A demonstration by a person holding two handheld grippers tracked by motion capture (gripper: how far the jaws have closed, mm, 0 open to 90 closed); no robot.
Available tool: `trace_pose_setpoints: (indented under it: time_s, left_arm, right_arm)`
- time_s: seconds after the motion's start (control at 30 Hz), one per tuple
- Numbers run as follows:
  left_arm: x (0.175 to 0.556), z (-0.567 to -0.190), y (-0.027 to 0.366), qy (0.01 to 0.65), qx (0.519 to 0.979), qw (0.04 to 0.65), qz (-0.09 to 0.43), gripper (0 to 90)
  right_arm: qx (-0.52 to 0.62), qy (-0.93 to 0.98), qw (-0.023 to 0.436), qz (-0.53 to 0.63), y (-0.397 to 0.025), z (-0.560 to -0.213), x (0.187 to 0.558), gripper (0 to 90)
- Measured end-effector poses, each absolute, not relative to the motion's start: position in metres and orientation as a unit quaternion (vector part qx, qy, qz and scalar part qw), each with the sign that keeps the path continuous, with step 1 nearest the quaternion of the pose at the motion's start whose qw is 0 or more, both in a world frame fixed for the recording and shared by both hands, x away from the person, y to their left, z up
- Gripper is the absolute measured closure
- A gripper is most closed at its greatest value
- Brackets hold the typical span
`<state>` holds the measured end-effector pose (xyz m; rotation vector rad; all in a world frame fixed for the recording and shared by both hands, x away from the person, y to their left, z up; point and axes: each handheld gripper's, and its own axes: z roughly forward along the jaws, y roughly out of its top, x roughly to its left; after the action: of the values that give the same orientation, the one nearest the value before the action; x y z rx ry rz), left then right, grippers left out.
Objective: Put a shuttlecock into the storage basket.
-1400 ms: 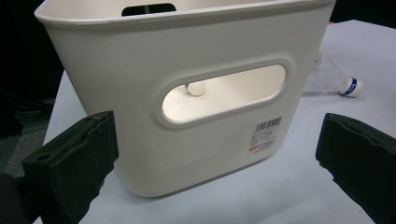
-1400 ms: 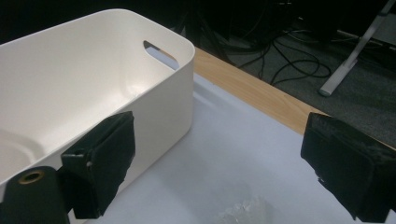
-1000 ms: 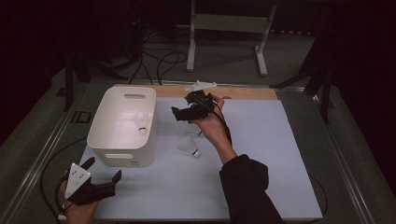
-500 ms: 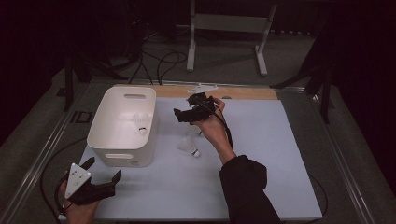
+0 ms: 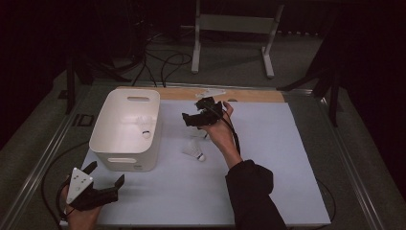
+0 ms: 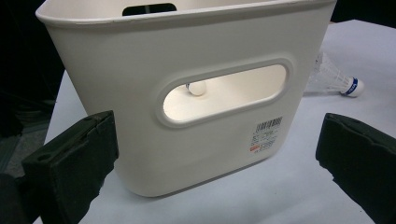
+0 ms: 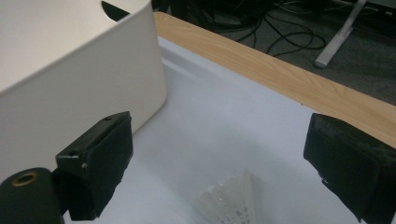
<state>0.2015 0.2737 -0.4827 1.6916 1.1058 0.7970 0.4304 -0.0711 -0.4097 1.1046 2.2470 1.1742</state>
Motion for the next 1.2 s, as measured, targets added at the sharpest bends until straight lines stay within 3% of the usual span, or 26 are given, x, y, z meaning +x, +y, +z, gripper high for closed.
trace_pose_setpoints:
  time_s: [1.2]
  left_arm:
    - [0.201,-0.482,0.275,0.451,0.689,0.466,0.324,0.1]
  right_arm:
    - [0.433,0.806,0.178,0.362,-0.072,-0.455,0.452,9.5]
